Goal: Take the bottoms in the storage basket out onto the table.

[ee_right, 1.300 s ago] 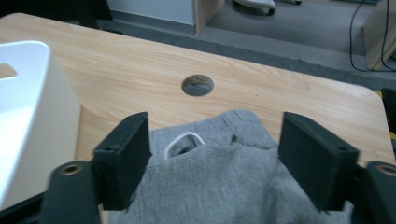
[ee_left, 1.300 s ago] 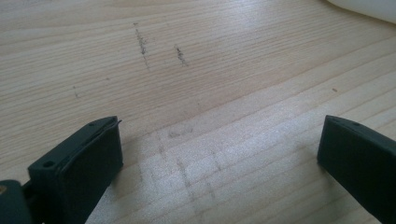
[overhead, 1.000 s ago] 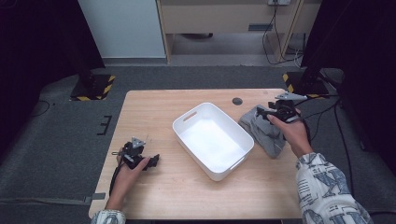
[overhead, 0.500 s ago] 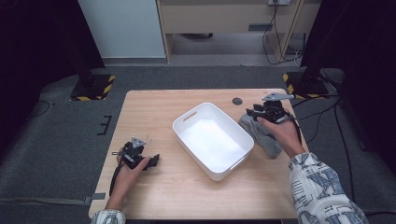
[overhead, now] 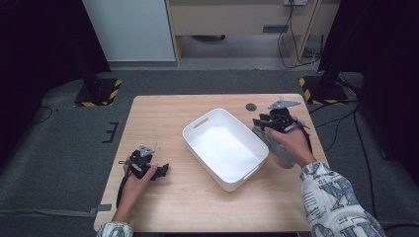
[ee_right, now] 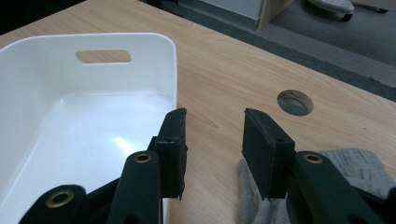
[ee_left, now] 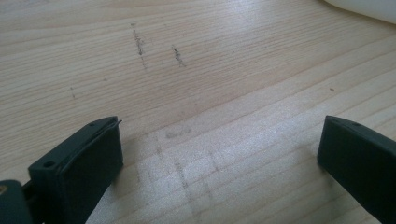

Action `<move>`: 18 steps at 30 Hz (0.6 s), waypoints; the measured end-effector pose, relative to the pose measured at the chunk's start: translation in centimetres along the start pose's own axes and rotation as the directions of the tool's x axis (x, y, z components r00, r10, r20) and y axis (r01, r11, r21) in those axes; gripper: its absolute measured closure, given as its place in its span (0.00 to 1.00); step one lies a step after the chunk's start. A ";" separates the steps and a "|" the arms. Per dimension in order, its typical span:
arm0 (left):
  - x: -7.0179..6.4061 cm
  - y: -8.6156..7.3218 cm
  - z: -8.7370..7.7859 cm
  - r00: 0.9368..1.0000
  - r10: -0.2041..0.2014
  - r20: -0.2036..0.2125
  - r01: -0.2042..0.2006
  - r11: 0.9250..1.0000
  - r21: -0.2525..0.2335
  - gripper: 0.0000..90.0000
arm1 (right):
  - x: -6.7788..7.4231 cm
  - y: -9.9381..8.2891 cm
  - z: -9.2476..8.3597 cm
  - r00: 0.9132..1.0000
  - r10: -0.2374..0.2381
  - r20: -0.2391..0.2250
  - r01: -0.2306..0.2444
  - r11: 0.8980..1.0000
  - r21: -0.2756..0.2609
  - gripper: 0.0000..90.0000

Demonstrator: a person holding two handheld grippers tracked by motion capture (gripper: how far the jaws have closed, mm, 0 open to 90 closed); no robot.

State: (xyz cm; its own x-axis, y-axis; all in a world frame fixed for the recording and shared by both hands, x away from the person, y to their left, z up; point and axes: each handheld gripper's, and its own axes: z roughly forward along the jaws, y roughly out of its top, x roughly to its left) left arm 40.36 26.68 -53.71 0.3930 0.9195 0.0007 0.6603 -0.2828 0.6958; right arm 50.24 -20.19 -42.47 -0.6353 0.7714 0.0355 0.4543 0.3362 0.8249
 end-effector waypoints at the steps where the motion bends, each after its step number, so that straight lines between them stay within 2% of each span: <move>1: 0.0 0.0 0.0 1.000 0.000 0.000 0.000 1.000 0.000 0.00 | 0.1 0.0 0.1 1.000 -0.009 -0.003 0.009 1.000 0.007 0.66; 11: 0.0 0.0 0.0 1.000 0.000 0.000 0.000 1.000 0.001 0.00 | 1.3 0.0 1.9 0.998 -0.033 -0.057 0.036 0.998 0.051 0.62; 16: 0.0 0.0 -0.1 1.000 0.005 0.009 -0.005 1.000 0.007 0.00 | 1.5 -0.1 2.5 0.996 -0.054 -0.071 0.060 0.995 0.077 0.66; 18: 0.1 0.1 -0.3 1.000 0.001 0.005 -0.001 1.000 0.012 0.02 | 1.6 -0.2 2.7 0.996 -0.042 -0.083 0.050 0.995 0.089 0.69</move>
State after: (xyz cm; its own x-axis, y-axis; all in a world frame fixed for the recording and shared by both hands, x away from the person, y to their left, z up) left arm 40.27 26.78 -53.45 0.3969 0.9178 -0.0017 0.6670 -0.2872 0.6874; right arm 50.83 -17.57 -44.17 -0.7036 0.7090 0.0473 0.4763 0.4211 0.7719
